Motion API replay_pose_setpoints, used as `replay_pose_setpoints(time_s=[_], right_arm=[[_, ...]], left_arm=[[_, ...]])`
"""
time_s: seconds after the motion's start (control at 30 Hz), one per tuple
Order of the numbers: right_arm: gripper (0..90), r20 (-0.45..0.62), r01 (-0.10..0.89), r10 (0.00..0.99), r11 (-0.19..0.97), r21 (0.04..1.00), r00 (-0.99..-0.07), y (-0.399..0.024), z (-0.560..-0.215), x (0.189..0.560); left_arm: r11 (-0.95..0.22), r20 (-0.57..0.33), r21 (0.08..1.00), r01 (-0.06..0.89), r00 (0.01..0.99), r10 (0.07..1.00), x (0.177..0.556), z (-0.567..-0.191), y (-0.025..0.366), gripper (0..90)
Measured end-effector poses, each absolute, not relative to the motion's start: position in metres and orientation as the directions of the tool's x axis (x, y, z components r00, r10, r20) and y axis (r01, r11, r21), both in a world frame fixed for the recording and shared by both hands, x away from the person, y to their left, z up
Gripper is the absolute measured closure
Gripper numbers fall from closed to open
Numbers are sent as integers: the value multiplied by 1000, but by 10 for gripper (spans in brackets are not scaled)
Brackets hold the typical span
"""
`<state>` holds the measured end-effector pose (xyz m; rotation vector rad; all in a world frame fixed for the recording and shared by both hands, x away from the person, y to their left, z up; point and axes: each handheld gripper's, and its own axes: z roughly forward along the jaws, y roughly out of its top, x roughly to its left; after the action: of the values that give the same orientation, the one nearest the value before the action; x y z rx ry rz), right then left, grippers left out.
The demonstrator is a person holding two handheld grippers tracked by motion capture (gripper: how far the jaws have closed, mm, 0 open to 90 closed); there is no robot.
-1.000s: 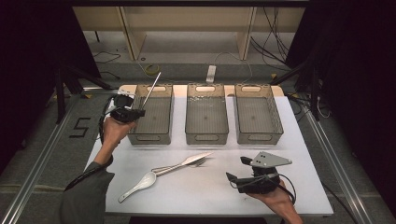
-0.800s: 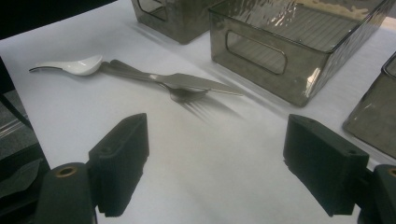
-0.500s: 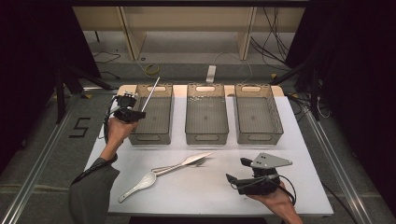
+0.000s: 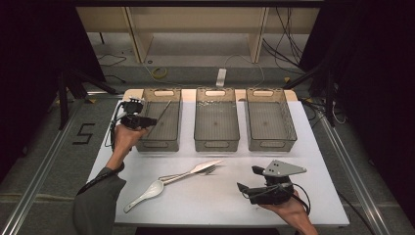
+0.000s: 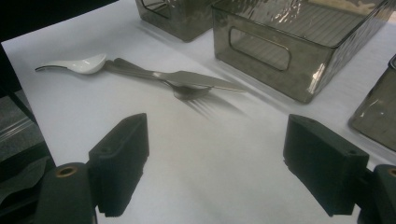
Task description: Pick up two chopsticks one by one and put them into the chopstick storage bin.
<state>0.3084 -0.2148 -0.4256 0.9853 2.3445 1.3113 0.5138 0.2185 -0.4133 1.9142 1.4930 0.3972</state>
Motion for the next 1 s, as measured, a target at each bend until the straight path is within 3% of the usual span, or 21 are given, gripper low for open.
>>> replay_pose_setpoints(time_s=[0.2, 0.43, 0.53, 0.73, 1.0], right_arm=[[234, 72, 418, 678, 363, 833, -731, -214, -424, 306], [234, 81, 423, 694, 338, 841, -715, -216, -425, 307], [234, 86, 429, 696, 336, 839, -713, -215, -427, 307], [234, 78, 425, 695, 343, 838, -714, -214, -427, 307], [234, 85, 430, 696, 337, 838, -713, -216, -428, 307]], left_arm=[[-115, -202, 691, 714, 344, 917, 488, -400, 219, 345], [-163, -200, 700, 695, 411, 889, 448, -397, 227, 225], [-184, -218, 687, 703, 440, 871, 436, -397, 228, 203], [-319, -131, 637, 702, 507, 852, 421, -402, 216, 172], [-395, -118, 589, 705, 559, 821, 400, -408, 205, 163]])
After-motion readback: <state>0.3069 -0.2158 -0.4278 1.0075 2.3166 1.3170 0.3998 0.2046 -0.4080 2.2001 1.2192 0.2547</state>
